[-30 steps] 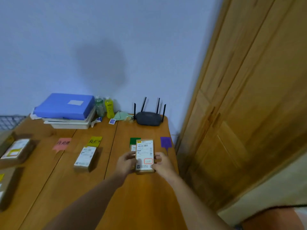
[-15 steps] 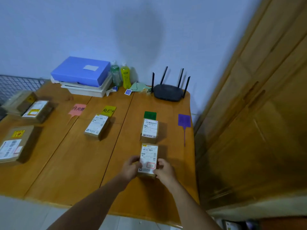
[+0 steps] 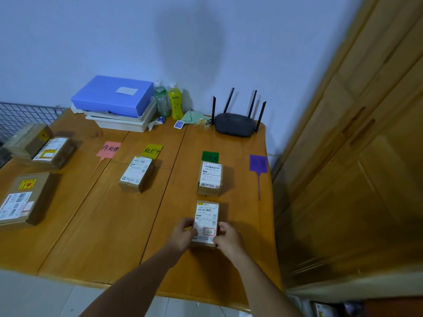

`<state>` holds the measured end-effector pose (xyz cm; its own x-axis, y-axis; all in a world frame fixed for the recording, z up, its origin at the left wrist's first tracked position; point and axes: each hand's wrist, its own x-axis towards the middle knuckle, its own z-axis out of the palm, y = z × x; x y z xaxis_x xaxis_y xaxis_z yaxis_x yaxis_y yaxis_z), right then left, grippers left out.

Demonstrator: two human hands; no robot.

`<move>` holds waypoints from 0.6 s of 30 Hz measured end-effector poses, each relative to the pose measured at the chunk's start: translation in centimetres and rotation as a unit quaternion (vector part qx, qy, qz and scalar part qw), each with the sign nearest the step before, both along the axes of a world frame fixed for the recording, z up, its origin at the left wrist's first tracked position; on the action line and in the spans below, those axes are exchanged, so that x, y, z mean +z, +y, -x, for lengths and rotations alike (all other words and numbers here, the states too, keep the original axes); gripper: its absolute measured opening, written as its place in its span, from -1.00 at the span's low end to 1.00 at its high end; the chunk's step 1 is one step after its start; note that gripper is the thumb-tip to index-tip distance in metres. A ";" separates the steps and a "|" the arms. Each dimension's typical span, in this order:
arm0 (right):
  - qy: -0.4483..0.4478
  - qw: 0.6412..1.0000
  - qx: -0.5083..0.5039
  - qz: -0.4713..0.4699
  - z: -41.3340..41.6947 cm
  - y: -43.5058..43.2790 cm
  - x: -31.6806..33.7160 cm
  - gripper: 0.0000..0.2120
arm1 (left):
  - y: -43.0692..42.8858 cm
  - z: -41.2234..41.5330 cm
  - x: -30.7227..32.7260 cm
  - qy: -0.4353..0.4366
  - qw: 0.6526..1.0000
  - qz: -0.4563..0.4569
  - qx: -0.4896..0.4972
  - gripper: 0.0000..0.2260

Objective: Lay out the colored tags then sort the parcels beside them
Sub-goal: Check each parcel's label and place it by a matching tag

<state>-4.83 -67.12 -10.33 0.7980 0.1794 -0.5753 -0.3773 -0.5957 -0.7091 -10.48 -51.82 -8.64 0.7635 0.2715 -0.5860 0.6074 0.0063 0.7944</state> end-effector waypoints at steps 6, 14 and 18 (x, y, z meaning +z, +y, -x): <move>-0.109 0.987 0.071 0.097 -1.2 0.3 8.0 -0.60 | 2.4 -1.6 6.4 -0.041 0.983 -0.170 -0.059 -0.49; -0.315 0.907 0.162 0.227 -5.0 2.3 27.2 -0.41 | 6.8 -5.9 25.8 -0.121 0.812 -0.533 -0.204 -0.42; -0.398 0.867 0.170 0.248 -5.0 3.8 37.2 -0.40 | 8.3 -5.4 35.1 -0.149 0.763 -0.601 -0.187 -0.43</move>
<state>0.13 -63.35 26.89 0.9272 0.3697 0.0601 0.3707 -0.8827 -0.2888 -5.08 -43.50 26.47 0.9698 0.2069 0.1289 0.1800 -0.9644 0.1938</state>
